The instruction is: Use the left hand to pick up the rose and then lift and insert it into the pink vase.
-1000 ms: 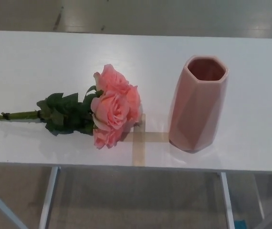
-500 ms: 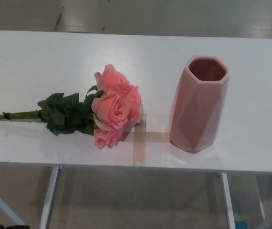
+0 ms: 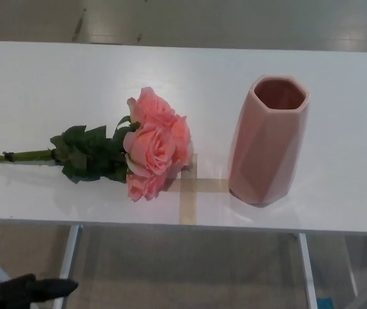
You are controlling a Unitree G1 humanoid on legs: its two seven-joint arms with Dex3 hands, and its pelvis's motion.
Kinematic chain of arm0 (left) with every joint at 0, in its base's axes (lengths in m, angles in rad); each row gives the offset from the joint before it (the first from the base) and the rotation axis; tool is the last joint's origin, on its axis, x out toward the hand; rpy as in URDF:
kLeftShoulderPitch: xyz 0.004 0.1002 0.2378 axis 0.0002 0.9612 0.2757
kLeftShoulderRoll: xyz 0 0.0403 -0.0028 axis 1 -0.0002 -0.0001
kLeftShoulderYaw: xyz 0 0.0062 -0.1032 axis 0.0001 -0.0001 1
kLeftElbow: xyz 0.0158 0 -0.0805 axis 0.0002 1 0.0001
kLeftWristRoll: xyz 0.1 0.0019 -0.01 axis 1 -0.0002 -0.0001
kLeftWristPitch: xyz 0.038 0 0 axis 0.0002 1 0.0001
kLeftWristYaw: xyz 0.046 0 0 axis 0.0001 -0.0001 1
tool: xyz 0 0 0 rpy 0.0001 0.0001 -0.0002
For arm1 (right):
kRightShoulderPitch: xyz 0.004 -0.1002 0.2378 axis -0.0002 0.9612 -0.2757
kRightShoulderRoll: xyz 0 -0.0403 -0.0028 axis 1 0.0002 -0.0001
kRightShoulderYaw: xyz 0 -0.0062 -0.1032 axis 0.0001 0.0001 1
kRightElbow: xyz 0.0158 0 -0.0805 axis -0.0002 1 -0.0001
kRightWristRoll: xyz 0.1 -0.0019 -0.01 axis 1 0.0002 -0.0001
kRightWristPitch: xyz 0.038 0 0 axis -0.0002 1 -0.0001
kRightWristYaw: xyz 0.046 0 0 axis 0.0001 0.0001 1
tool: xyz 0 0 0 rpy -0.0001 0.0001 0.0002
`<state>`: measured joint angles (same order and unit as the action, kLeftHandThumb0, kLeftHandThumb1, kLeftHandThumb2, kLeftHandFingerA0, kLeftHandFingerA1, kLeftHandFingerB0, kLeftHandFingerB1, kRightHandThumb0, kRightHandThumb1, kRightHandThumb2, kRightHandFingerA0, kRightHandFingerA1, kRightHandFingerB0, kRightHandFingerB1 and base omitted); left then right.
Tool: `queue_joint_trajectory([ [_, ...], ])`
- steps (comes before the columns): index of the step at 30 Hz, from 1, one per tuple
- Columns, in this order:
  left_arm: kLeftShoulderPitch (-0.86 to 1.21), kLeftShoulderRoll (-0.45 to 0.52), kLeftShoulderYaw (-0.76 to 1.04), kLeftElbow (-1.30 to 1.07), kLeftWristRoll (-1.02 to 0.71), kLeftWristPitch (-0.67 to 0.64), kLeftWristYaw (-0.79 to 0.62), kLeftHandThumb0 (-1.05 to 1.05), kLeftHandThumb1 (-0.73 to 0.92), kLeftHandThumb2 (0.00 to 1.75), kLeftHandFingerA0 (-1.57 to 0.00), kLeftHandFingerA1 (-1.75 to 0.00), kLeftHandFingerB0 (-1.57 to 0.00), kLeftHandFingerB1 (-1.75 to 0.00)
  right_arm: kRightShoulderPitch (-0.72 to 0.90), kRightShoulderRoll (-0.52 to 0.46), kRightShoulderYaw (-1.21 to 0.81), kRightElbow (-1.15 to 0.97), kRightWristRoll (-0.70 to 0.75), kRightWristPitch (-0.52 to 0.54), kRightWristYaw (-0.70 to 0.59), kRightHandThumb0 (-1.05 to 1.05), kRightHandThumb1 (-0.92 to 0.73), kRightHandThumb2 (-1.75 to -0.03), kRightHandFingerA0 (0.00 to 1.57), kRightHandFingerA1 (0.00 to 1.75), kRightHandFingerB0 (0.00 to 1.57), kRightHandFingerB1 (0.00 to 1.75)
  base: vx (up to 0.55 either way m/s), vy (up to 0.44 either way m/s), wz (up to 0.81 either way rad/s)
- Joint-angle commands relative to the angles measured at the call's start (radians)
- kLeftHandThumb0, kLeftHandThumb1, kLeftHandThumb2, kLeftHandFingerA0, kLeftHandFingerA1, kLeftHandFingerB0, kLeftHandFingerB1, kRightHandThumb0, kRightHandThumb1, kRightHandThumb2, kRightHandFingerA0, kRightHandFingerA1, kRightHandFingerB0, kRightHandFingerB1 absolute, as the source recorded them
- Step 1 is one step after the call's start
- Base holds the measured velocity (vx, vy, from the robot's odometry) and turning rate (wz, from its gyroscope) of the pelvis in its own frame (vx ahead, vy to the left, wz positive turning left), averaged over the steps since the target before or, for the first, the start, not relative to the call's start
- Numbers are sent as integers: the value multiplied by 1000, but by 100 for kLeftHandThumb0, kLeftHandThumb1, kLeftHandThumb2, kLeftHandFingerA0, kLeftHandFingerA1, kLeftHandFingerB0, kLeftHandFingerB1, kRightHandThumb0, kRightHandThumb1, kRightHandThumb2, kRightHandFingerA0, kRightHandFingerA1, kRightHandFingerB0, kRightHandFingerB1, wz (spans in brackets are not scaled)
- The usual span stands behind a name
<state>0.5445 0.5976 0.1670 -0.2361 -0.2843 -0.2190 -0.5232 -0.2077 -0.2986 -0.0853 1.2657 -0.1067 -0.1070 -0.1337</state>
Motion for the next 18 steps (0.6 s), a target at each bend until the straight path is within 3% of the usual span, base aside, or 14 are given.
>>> queue_joint_trajectory([
  [1, 6, 29, 127, -542, -371, -45, -35, -46, 43, 53, -31, -35, -33, -32, 14, -5, 11, 16, -16, -1, -23, -25, -56, -55, 73, 49, 63, 44, 0, 0, 0],
  [5, -135, 12, 152, -560, -380, -14, 45, -46, 43, 53, -27, -33, -31, -31, 16, -5, 7, 15, -11, -3, -19, -27, -56, -55, 73, 50, 64, 45, 0, 0, 0],
  [6, -231, 29, 168, -548, -380, 15, 79, -26, 23, 83, -9, -51, -9, -49, 16, -5, 10, 16, -13, -5, -20, -27, -56, -55, 74, 50, 64, 44, 0, 0, 0],
  [9, -372, 35, 176, -514, -313, 56, 110, -27, 23, 83, -5, -50, -5, -48, 17, -7, 10, 15, -13, -8, -17, -26, -56, -55, 74, 50, 63, 44, 0, 0, 0],
  [10, -416, 39, 175, -503, -272, 79, 121, -57, 39, 65, -12, -34, -17, -35, 20, -8, 11, 15, -14, -10, -19, -25, -56, -55, 73, 50, 63, 44, 0, 0, 0],
  [11, -463, 44, 173, -481, -221, 101, 132, -30, 23, 82, 0, -48, 0, -46, 20, -8, 11, 15, -14, -13, -19, -27, -56, -55, 73, 50, 64, 44, 0, 0, 0],
  [13, -544, 55, 164, -423, -130, 131, 141, -32, 21, 82, 0, -49, 0, -46, 19, -5, 13, 16, -14, -12, -22, -23, -55, -56, 73, 50, 63, 45, 0, 0, 0],
  [14, -586, 63, 155, -390, -91, 152, 146, -54, 35, 77, 0, -32, -12, -42, 20, -5, 14, 14, -13, -12, -23, -23, -55, -56, 73, 50, 63, 45, 0, 0, 0],
  [18, -708, 75, 99, -274, 58, 175, 158, -58, 38, 77, -2, -20, -9, -32, 25, -6, 15, 12, -11, -14, -21, -24, -55, -56, 73, 50, 63, 45, 0, 0, 0],
])
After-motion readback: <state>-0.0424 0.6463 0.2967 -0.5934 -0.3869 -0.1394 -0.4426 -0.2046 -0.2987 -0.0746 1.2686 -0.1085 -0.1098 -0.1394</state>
